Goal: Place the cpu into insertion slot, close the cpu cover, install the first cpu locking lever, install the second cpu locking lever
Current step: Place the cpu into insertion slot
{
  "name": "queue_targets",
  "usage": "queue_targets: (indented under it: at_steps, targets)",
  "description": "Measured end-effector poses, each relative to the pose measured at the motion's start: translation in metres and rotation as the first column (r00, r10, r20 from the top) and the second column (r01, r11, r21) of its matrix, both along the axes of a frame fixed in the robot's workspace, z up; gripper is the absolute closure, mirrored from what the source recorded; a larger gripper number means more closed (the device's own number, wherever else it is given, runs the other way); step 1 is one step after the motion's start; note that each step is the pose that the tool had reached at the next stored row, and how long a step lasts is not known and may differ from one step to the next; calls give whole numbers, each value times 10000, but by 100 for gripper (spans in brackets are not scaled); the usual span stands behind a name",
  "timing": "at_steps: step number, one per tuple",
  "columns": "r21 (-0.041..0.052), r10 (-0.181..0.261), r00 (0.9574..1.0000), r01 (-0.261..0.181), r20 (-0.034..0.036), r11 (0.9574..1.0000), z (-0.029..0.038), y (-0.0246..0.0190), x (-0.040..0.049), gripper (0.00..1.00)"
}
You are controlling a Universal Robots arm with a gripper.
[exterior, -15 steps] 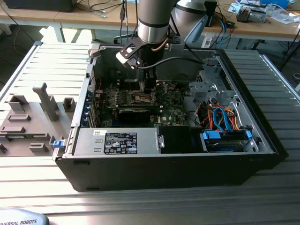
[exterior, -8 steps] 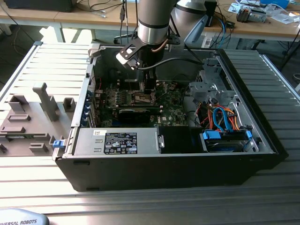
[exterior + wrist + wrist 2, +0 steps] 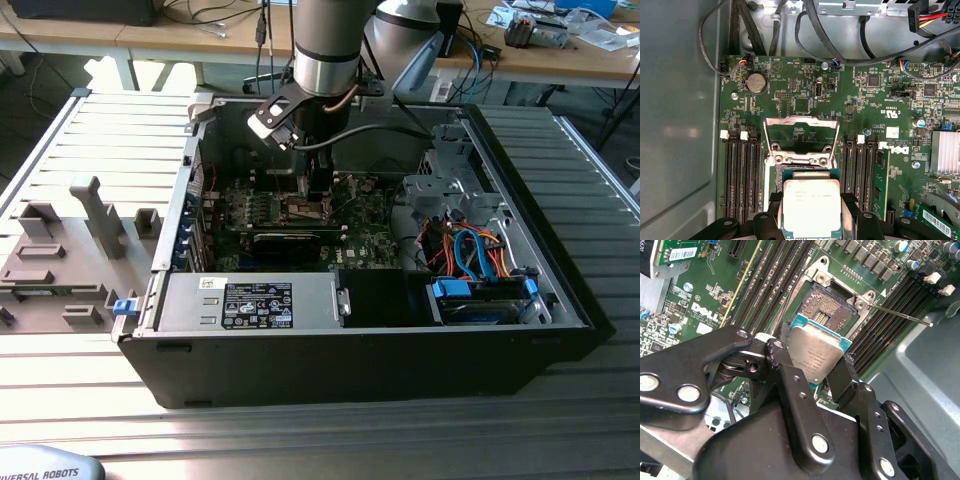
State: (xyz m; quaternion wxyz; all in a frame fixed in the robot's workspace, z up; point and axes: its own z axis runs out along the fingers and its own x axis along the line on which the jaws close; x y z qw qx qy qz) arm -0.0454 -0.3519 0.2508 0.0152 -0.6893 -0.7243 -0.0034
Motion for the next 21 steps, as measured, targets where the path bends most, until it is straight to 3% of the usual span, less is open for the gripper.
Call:
queue_targets:
  at_steps: [21]
  targets:
    - [0,0,10000,0,0,10000,-51,0,0,46]
